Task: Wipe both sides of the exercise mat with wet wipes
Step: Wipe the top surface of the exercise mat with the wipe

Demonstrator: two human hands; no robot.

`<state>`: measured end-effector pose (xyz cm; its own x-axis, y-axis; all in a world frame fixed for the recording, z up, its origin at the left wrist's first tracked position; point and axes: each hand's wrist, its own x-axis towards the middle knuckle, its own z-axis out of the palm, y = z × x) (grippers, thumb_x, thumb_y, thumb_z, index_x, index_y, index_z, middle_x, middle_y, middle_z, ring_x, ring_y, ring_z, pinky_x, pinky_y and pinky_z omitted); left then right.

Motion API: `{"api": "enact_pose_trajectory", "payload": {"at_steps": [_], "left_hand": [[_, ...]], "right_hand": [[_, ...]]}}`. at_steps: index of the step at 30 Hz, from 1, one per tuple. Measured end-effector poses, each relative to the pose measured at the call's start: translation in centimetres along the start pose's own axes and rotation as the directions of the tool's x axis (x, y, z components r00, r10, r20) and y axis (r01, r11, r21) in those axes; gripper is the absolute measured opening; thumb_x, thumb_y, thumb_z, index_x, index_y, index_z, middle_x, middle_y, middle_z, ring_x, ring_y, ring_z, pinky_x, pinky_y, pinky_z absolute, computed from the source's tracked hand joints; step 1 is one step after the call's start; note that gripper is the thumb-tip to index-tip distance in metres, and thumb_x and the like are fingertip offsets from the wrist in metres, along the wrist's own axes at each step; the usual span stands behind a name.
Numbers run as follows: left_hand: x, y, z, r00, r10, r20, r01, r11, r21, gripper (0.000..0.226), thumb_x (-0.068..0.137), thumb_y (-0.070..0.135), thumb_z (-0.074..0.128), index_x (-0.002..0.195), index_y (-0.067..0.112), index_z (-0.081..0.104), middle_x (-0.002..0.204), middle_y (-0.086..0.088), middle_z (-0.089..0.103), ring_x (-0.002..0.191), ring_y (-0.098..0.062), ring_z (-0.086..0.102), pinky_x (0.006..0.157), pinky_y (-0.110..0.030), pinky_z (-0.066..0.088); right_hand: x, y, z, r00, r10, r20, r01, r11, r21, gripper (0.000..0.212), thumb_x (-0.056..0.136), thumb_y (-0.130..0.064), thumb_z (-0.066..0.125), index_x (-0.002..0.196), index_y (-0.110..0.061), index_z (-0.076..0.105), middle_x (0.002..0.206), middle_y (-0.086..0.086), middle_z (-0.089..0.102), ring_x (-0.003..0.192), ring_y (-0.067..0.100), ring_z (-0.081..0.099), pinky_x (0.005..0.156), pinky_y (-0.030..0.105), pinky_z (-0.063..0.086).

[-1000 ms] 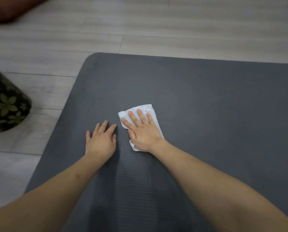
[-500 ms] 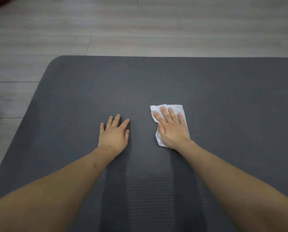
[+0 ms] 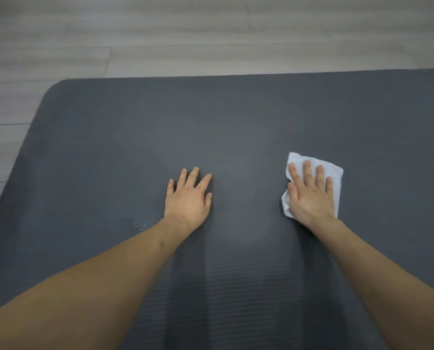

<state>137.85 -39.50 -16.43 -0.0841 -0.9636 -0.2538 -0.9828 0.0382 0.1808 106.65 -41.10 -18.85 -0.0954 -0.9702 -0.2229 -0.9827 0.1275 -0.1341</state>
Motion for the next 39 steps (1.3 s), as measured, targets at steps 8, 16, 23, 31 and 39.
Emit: {"api": "enact_pose_trajectory", "payload": {"at_steps": [8,16,23,31,39], "left_hand": [[-4.0,-8.2,-0.7,0.994,-0.106,-0.009,0.106,0.994,-0.002,0.053,0.107,0.043,0.028,0.159,0.039,0.02,0.171,0.001,0.005,0.157,-0.024,-0.001,0.125,-0.054,0.008],[-7.7,-16.6,-0.6,0.962,-0.261,-0.078,0.26,0.965,-0.023,0.053,0.106,0.041,0.03,0.159,0.036,0.024,0.17,-0.003,0.008,0.157,-0.027,0.002,0.126,-0.052,0.009],[-9.0,-17.4,-1.3,0.943,-0.323,-0.075,0.325,0.946,0.011,0.054,0.106,0.041,0.028,0.159,0.035,0.019,0.171,-0.001,0.003,0.157,-0.027,0.001,0.125,-0.053,0.009],[-11.8,-20.0,-0.9,0.909,-0.412,-0.061,0.413,0.911,0.004,0.054,0.106,0.04,0.027,0.16,0.034,0.019,0.171,0.0,0.006,0.157,-0.028,0.003,0.125,-0.054,0.01],[-9.9,-14.3,-0.2,0.949,-0.308,-0.072,0.309,0.951,0.009,0.055,0.106,0.043,0.025,0.16,0.036,0.019,0.171,0.0,0.004,0.157,-0.026,0.001,0.125,-0.054,0.007]], "right_hand": [[-0.3,-10.5,2.0,0.99,-0.144,-0.009,0.143,0.989,-0.037,0.06,0.106,-0.044,0.015,0.164,-0.039,-0.003,0.173,0.0,-0.009,0.158,0.034,-0.013,0.127,0.053,-0.006],[-0.6,-11.2,2.0,0.983,-0.183,-0.027,0.181,0.982,-0.062,0.065,0.101,-0.037,0.004,0.166,-0.029,0.002,0.174,-0.002,-0.001,0.16,0.029,-0.004,0.129,0.048,0.003],[-3.1,-21.3,3.3,0.906,-0.421,0.048,0.423,0.905,-0.05,0.079,0.092,-0.038,-0.004,0.165,-0.014,0.01,0.173,0.001,0.007,0.16,0.029,0.0,0.129,0.046,0.004],[-8.7,-35.0,6.6,0.613,-0.772,0.167,0.787,0.614,-0.054,0.061,0.107,-0.037,0.019,0.166,-0.026,0.01,0.173,-0.009,0.002,0.16,0.019,-0.005,0.128,0.05,0.0],[-4.6,-22.4,4.2,0.789,-0.609,0.085,0.615,0.785,-0.076,0.061,0.105,-0.041,0.011,0.164,-0.039,0.002,0.172,-0.016,-0.003,0.159,0.013,-0.008,0.128,0.046,-0.006]]}}
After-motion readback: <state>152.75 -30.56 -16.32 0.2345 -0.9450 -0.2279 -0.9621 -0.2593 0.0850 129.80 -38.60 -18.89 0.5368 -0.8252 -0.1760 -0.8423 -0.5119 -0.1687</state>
